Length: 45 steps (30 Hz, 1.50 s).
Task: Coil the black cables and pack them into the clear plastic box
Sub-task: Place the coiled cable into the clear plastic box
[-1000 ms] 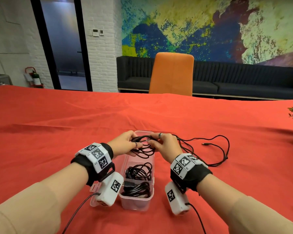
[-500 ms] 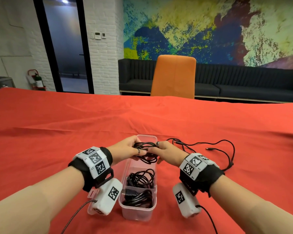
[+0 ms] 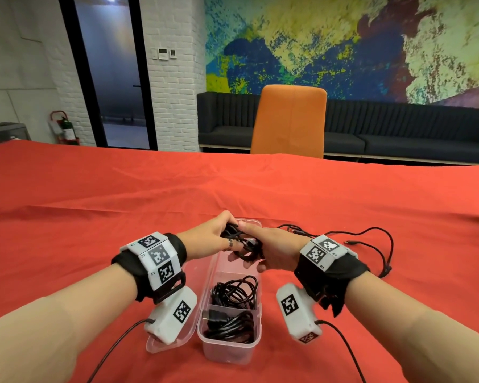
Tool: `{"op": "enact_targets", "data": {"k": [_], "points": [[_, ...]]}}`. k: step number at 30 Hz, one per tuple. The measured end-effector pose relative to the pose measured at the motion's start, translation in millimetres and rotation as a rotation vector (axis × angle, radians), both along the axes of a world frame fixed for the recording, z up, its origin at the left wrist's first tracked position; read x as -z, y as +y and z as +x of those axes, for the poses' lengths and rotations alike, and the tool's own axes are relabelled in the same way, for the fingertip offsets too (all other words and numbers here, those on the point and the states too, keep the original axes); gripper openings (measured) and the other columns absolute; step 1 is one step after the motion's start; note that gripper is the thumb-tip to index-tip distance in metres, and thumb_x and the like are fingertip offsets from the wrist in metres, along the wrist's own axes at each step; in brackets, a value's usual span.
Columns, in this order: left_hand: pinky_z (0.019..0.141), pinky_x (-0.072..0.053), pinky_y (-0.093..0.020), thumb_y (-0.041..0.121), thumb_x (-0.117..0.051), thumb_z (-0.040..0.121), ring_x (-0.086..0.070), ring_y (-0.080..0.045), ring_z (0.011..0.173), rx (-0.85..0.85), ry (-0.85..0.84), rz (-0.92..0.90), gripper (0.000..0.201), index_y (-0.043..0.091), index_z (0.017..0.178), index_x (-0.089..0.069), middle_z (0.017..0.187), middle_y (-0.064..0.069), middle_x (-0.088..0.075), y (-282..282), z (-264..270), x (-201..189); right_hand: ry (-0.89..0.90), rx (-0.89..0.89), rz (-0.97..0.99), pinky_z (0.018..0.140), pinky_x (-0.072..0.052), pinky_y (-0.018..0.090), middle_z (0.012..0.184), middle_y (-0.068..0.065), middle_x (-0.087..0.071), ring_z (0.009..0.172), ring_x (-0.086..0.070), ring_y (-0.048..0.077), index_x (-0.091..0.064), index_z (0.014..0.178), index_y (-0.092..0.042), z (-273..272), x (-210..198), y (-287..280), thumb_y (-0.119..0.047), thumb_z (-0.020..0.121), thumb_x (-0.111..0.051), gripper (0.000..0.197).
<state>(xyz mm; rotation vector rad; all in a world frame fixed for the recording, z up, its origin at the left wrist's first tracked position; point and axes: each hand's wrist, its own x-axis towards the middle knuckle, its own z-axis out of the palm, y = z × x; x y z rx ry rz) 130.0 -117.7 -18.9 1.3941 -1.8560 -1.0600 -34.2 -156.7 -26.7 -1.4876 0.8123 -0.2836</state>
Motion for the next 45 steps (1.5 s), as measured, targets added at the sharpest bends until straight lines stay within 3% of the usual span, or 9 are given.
{"op": "enact_targets", "data": {"k": [3,9,15,18,21,27,37,41,45], "points": [[0.069,-0.044,-0.015,0.003,-0.058,0.088,-0.054,-0.009,0.078,-0.002,0.009,0.017,0.026,0.013,0.096,-0.036,0.086,-0.006,-0.058,0.0,-1.3,-1.3,-0.002,0.057,-0.097,0.05,-0.03,0.019,0.079,0.0,-0.059,0.058,-0.043,0.009,-0.059,0.087,-0.019,1.1,2.0,-1.8,-0.044,0.096,-0.037,0.034],[0.085,-0.048,-0.028,0.002,-0.069,0.079,-0.055,-0.015,0.095,-0.023,-0.093,0.064,0.048,0.017,0.112,-0.037,0.111,-0.01,-0.054,2.5,7.3,11.9,0.303,-0.053,-0.565,0.047,-0.03,0.015,0.063,-0.004,-0.044,0.053,-0.037,0.008,-0.049,0.071,-0.019,3.9,3.5,1.6,-0.033,0.098,-0.038,0.033],[0.058,-0.047,-0.008,-0.011,-0.068,0.074,-0.056,-0.001,0.073,-0.072,-0.159,0.048,0.051,0.012,0.115,-0.049,0.09,0.005,-0.055,5.2,13.2,9.1,0.539,-0.133,-0.816,0.056,-0.028,0.026,0.073,-0.002,-0.05,0.066,-0.045,0.014,-0.053,0.083,-0.023,4.9,1.7,2.9,-0.035,0.099,-0.037,0.026],[0.067,-0.051,-0.016,-0.011,-0.07,0.072,-0.057,-0.003,0.07,-0.087,-0.269,0.005,0.054,0.008,0.119,-0.053,0.088,0.001,-0.058,6.0,10.4,10.8,0.633,-0.176,-0.889,0.06,-0.025,0.023,0.095,0.011,-0.06,0.08,-0.048,0.018,-0.055,0.116,-0.009,7.4,-0.1,3.7,-0.035,0.099,-0.035,0.036],[0.079,-0.055,-0.031,-0.014,-0.065,0.074,-0.058,-0.011,0.07,-0.114,-0.318,-0.025,0.055,0.006,0.124,-0.052,0.092,-0.007,-0.059,5.7,7.4,14.9,0.7,-0.214,-0.929,0.07,-0.033,0.027,0.104,0.016,-0.063,0.089,-0.055,0.026,-0.055,0.116,-0.007,8.6,3.3,1.1,-0.035,0.099,-0.035,0.039],[0.083,-0.049,-0.023,-0.003,-0.075,0.071,-0.058,-0.014,0.096,-0.132,-0.453,-0.124,0.059,0.012,0.124,-0.054,0.114,-0.005,-0.059,4.6,8.8,19.4,0.852,-0.268,-1.014,0.08,-0.042,0.033,0.11,0.016,-0.062,0.102,-0.057,0.032,-0.056,0.116,-0.006,13.3,12.7,0.7,-0.039,0.098,-0.034,0.044],[0.085,-0.042,-0.018,0.01,-0.076,0.074,-0.055,-0.016,0.108,-0.116,-0.565,-0.238,0.046,0.011,0.117,-0.061,0.115,-0.005,-0.063,8.2,8.6,24.9,1.095,-0.359,-1.51,0.093,-0.033,0.04,0.116,0.011,-0.059,0.107,-0.057,0.032,-0.056,0.115,-0.006,23.9,21.5,15.4,-0.047,0.098,-0.027,0.053],[0.067,-0.041,-0.002,0.0,-0.07,0.075,-0.065,-0.014,0.094,-0.07,-0.527,-0.25,0.03,0.006,0.104,-0.066,0.099,-0.008,-0.071,7.6,8.5,25.2,1.099,-0.374,-1.519,0.093,-0.03,0.042,0.118,0.013,-0.056,0.109,-0.055,0.031,-0.052,0.119,-0.005,21.4,22.5,18.0,-0.05,0.097,-0.024,0.057],[0.073,-0.049,-0.02,0.006,-0.072,0.076,-0.067,-0.014,0.084,-0.029,-0.582,-0.234,0.012,0.007,0.088,-0.071,0.087,-0.006,-0.073,6.9,10.7,17.9,1.052,-0.321,-1.376,0.096,-0.028,0.042,0.126,0.012,-0.05,0.119,-0.046,0.03,-0.039,0.126,-0.005,14.2,23.0,20.1,-0.053,0.095,-0.024,0.06]]}}
